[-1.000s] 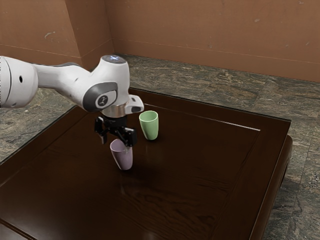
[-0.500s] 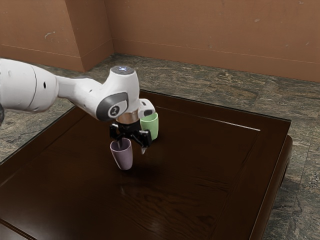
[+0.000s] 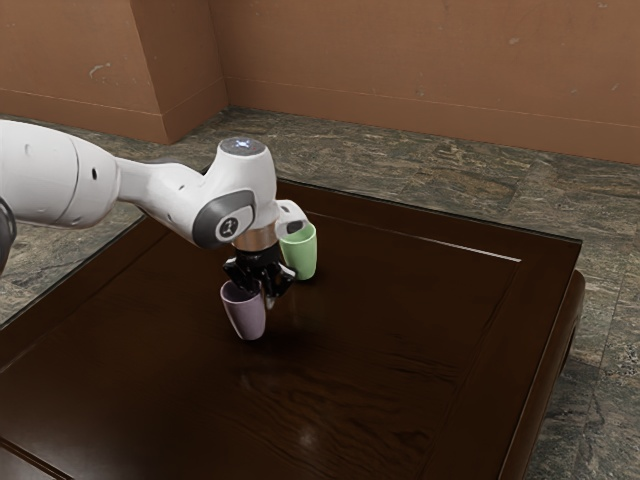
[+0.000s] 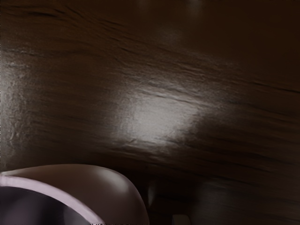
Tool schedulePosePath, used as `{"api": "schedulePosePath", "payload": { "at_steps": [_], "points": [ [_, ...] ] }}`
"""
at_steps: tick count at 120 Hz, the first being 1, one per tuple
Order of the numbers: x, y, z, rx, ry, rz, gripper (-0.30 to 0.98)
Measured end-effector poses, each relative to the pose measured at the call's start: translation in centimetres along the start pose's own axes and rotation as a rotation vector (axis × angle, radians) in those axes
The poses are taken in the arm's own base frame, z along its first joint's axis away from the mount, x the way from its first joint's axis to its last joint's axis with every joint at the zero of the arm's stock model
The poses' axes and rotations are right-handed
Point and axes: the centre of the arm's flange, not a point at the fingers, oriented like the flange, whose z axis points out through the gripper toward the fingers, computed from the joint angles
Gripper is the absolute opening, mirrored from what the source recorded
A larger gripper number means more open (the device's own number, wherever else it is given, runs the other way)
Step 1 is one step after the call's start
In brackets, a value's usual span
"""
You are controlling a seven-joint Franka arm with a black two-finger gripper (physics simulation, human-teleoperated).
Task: Place the right cup onto the left cup
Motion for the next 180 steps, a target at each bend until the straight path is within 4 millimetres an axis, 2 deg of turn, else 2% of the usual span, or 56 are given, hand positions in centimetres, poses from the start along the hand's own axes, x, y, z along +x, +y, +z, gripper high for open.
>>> {"api": "schedulePosePath", "payload": {
  "at_steps": [26,42,76,85,94,118,148,180],
  "points": [
    [0.0,-0.1,-0.1,0.0,0.0,-0.011,-0.06],
    [0.1,-0.2,-1.5,0.002,0.014,-0.015,-0.07],
    [4.2,0.4,-11.9,-0.009,0.102,-0.018,-0.09],
    [4.9,0.3,-13.9,-0.008,0.111,-0.013,-0.09],
    [5.5,0.1,-14.8,-0.005,0.112,-0.004,-0.09],
    [9.2,0.4,-15.0,-0.02,0.111,0.034,-0.1],
    [10.4,3.5,-14.2,-0.055,0.092,0.126,-0.1],
    [13.6,2.5,-12.8,-0.048,0.118,0.172,-0.1]
  ]
}}
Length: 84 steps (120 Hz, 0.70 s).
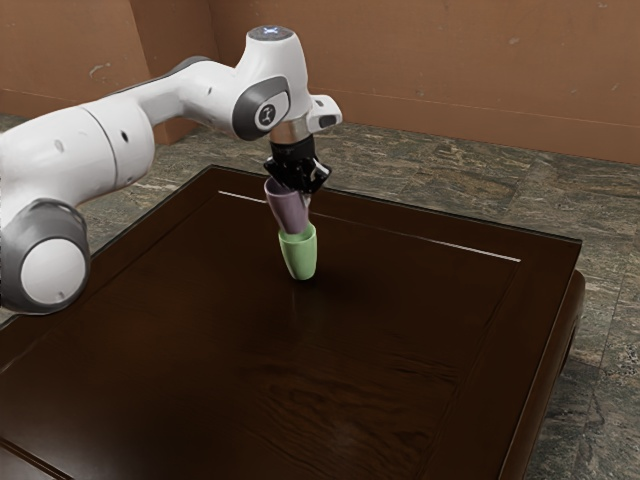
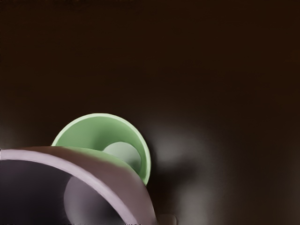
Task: Place the right cup onto the left cup
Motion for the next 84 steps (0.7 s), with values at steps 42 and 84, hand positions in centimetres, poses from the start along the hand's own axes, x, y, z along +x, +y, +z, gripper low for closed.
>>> {"api": "schedulePosePath", "payload": {
  "at_steps": [42,84],
  "points": [
    [1.4,-1.4,2.1,0.01,0.003,0.077,-0.09],
    [1.3,-0.7,3.2,-0.003,-0.008,0.147,-0.1]
  ]
}}
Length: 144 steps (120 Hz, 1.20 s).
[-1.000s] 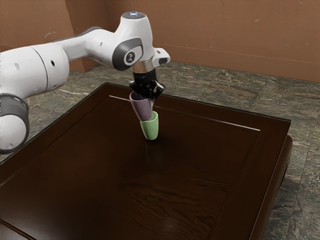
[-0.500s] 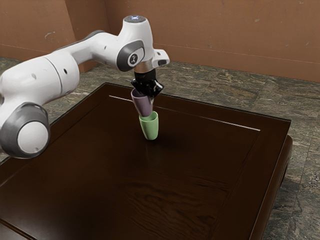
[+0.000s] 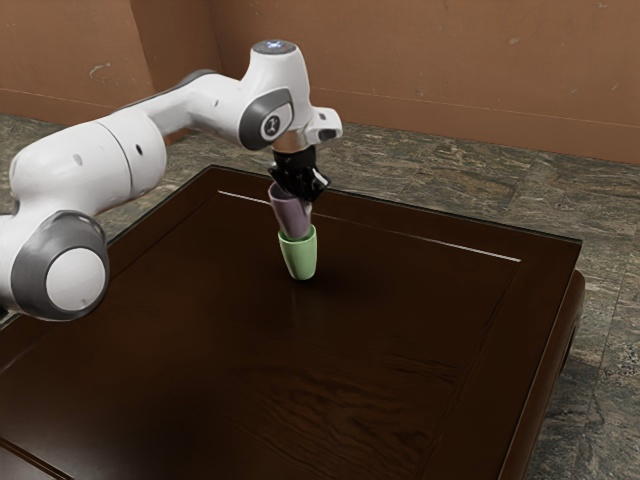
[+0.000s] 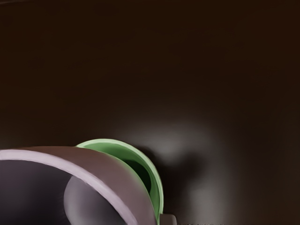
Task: Place the right cup onto the left cup
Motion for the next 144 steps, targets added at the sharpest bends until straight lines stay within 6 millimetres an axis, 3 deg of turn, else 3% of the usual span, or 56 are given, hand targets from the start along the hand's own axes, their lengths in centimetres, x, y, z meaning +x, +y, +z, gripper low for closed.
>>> {"api": "schedulePosePath", "payload": {
  "at_steps": [36,74,106,118,125,136,144],
  "points": [
    [-0.7,0.6,2.3,-0.012,-0.046,0.027,-0.08],
    [-0.8,0.8,2.3,-0.016,-0.049,0.046,0.44],
    [-0.7,0.9,0.4,-0.01,-0.031,0.056,0.62],
    [-0.9,1.0,-2.0,-0.001,-0.006,0.061,0.64],
    [-1.6,1.2,-4.6,0.011,0.008,0.069,0.65],
    [-5.9,2.3,-11.3,0.051,0.012,0.087,0.66],
    [-9.5,1.1,-16.5,0.08,0.011,0.056,0.67]
  ]
}}
